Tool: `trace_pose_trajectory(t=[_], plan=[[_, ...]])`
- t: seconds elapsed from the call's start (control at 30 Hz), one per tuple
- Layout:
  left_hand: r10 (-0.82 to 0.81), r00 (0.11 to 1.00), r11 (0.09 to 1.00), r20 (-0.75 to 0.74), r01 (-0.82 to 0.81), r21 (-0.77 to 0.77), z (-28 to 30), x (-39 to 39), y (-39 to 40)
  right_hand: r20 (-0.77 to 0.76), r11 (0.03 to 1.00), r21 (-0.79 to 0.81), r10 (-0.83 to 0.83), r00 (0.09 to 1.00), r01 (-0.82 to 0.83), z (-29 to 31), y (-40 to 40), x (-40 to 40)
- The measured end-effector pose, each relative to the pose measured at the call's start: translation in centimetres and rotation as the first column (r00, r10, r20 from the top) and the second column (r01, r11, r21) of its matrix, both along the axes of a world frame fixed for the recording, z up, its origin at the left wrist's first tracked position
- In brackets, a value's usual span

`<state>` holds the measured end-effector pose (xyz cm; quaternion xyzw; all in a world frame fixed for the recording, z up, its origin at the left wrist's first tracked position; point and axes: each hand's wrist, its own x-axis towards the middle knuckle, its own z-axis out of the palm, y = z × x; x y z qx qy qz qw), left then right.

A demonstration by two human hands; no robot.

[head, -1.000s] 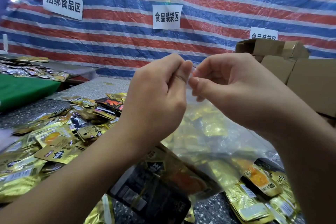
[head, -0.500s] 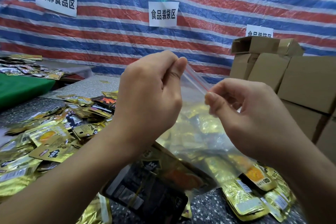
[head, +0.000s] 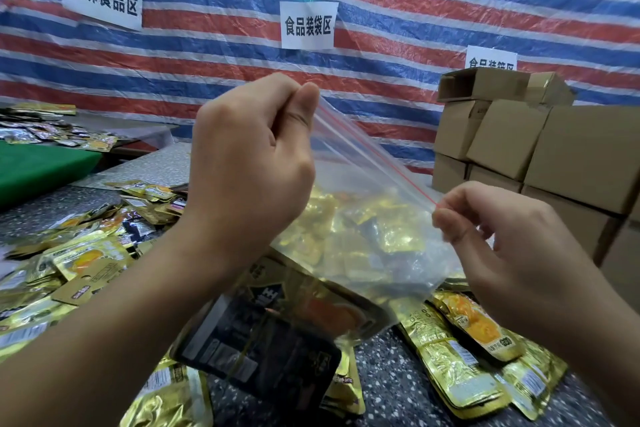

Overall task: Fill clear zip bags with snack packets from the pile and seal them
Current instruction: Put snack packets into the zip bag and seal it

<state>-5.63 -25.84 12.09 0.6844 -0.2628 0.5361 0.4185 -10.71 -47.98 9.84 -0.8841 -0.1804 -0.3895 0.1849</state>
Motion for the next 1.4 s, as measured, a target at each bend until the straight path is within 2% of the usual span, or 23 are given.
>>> trace_pose_trajectory(t=[0.2,0.3,0.37,0.47,0.73,0.97,1.07,1.17,1.27,1.4], plan=[[0.002,1.000,1.000,0.013,-0.002,-0.010,0.1,0.2,0.4,0.038,0.997,-0.076,-0.002,0.999,0.005,-0.9,-1.8,-0.1],[-0.035,0.999,0.999,-0.007,0.035,-0.012,0.0,0.5,0.4,0.046,0.996,-0.074,0.047,0.998,-0.043,-0.3,-2.1,-0.1],[-0.049,0.999,0.999,-0.005,0.049,-0.013,0.1,0.6,0.5,0.016,0.990,0.065,0.125,0.992,-0.126,0.1,-2.1,-0.2],[-0.060,0.998,0.998,0.016,0.060,0.003,0.2,0.7,0.7,0.011,0.926,0.291,0.248,0.969,-0.240,0.6,-1.5,-0.5],[-0.103,0.994,0.995,-0.039,0.102,-0.018,-0.2,1.2,0.4,-0.046,0.834,0.468,0.353,0.935,-0.292,0.3,-0.4,-0.3],[-0.098,0.994,0.995,-0.043,0.097,-0.014,-0.4,1.6,0.4,0.003,0.890,0.423,0.186,0.983,-0.169,-0.2,0.0,0.7],[-0.129,0.988,0.992,-0.082,0.128,-0.016,-0.6,1.8,0.4,-0.001,0.874,0.451,0.205,0.979,-0.183,-0.4,-0.1,1.0],[-0.181,0.976,0.984,-0.125,0.178,-0.033,-0.6,2.1,0.4,0.024,0.766,0.586,0.310,0.950,-0.264,-0.6,-0.2,1.3],[-0.247,0.956,0.969,-0.161,0.239,-0.065,-0.7,2.3,0.2,0.034,0.557,0.781,0.413,0.910,-0.282,-1.4,-0.1,1.7],[-0.374,0.896,0.926,-0.239,0.346,-0.152,-1.2,3.1,0.1,0.063,0.417,0.870,0.435,0.898,-0.263,-2.1,0.1,2.0]])
